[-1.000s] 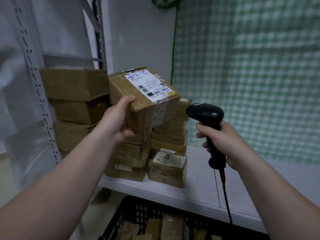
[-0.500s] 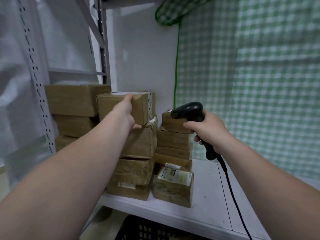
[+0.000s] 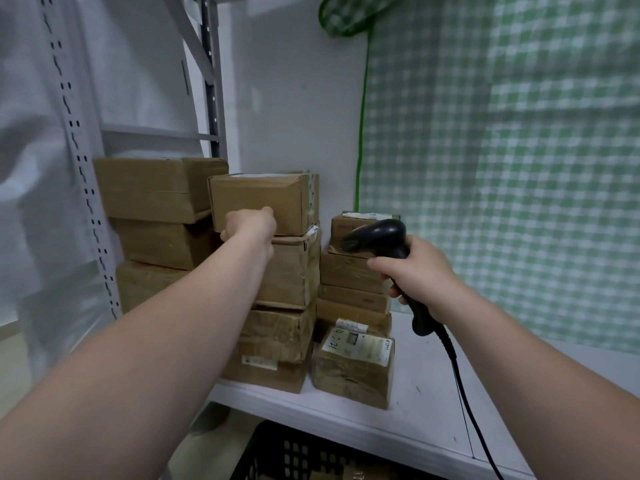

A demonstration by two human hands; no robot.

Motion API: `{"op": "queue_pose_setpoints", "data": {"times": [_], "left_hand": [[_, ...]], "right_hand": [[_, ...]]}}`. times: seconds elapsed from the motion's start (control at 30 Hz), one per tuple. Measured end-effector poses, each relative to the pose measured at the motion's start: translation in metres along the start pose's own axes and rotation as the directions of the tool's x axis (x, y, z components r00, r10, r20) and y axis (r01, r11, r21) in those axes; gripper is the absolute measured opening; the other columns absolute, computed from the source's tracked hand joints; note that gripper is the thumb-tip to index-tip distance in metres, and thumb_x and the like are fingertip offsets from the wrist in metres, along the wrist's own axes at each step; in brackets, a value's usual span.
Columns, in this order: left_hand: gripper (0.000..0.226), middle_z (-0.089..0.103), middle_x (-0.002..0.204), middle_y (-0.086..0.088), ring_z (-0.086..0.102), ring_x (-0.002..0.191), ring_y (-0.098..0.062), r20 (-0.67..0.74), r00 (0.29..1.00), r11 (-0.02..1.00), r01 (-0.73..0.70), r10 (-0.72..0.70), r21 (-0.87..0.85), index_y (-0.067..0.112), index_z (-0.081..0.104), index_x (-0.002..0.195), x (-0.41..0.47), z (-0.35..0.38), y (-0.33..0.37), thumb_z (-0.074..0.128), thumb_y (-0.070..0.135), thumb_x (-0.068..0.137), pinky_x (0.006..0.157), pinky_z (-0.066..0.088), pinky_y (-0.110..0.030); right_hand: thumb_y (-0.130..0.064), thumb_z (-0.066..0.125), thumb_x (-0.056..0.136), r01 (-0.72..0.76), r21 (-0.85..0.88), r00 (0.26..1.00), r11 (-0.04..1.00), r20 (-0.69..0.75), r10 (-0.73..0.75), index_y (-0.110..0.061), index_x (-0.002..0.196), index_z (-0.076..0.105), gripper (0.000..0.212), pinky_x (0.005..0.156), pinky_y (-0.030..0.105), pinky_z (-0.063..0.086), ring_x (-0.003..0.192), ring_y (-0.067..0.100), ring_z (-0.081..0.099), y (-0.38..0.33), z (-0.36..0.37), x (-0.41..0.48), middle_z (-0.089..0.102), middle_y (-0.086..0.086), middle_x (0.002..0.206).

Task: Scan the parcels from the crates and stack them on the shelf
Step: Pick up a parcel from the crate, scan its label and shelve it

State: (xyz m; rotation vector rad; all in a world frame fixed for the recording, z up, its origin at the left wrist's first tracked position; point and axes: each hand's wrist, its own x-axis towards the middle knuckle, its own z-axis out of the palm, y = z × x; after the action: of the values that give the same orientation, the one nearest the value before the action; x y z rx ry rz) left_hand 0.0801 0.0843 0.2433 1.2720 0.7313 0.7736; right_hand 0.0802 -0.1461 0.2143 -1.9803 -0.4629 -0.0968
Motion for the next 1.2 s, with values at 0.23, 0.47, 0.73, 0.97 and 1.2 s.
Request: {"op": "queue_pose_setpoints", "data": {"times": [0.23, 0.47, 0.73, 0.97, 1.2], "left_hand": [[0.049, 0.043, 0.136, -0.005, 0.051, 0.103, -0.028, -0.017, 0.999, 0.999, -0.028, 0.028, 0.021, 0.013, 0.042, 0.138, -0.017, -0.014, -0.022, 0.059, 0.023, 0.092, 0.087, 0.053, -0.04], [0.037, 0.051, 0.124, -0.004, 0.056, 0.102, -0.026, 0.051, 0.987, 0.975, -0.158, 0.152, 0.159, 0.017, 0.051, 0.128, -0.038, -0.036, -0.056, 0.058, 0.021, 0.092, 0.09, 0.054, -0.044], [0.015, 0.062, 0.096, 0.002, 0.061, 0.092, -0.021, 0.272, 0.954, 0.908, -0.224, 0.129, 0.354, 0.022, 0.064, 0.105, -0.07, -0.067, -0.134, 0.06, 0.02, 0.09, 0.088, 0.055, -0.041], [0.011, 0.065, 0.089, -0.004, 0.062, 0.081, -0.02, 0.442, 0.877, 0.743, -0.167, -0.188, 0.648, 0.025, 0.062, 0.081, -0.087, -0.107, -0.257, 0.062, 0.015, 0.087, 0.075, 0.052, -0.033], [0.033, 0.059, 0.128, -0.01, 0.057, 0.112, -0.025, 0.465, 0.758, 0.436, -0.264, -0.457, 0.86, 0.01, 0.06, 0.123, -0.092, -0.136, -0.355, 0.058, 0.02, 0.091, 0.082, 0.046, -0.031]], "right_hand": [[-0.024, 0.071, 0.082, -0.076, 0.017, 0.995, 0.997, 0.071, 0.074, -0.02, 0.107, 0.06, 0.027, 0.051, 0.026, 0.048, 0.059, 0.017, 0.062, 0.026, 0.009, -0.022, 0.069, 0.007, 0.086], [-0.024, 0.073, 0.081, -0.16, 0.05, 0.978, 0.986, 0.14, 0.152, -0.017, 0.102, 0.062, 0.025, 0.054, 0.031, 0.049, 0.059, 0.02, 0.062, 0.052, 0.022, -0.049, 0.07, 0.008, 0.086], [-0.021, 0.071, 0.082, -0.288, 0.079, 0.945, 0.954, 0.183, 0.271, -0.015, 0.096, 0.063, 0.017, 0.049, 0.028, 0.046, 0.054, 0.019, 0.058, 0.097, 0.049, -0.094, 0.069, 0.008, 0.078], [-0.019, 0.071, 0.082, -0.431, -0.007, 0.862, 0.902, 0.293, 0.413, -0.013, 0.092, 0.064, 0.014, 0.052, 0.027, 0.046, 0.055, 0.016, 0.059, 0.154, 0.078, -0.146, 0.07, 0.011, 0.081], [-0.014, 0.07, 0.082, -0.588, -0.064, 0.749, 0.806, 0.332, 0.573, -0.013, 0.094, 0.061, 0.015, 0.045, 0.026, 0.041, 0.046, 0.014, 0.052, 0.207, 0.109, -0.183, 0.06, 0.004, 0.061]]}}
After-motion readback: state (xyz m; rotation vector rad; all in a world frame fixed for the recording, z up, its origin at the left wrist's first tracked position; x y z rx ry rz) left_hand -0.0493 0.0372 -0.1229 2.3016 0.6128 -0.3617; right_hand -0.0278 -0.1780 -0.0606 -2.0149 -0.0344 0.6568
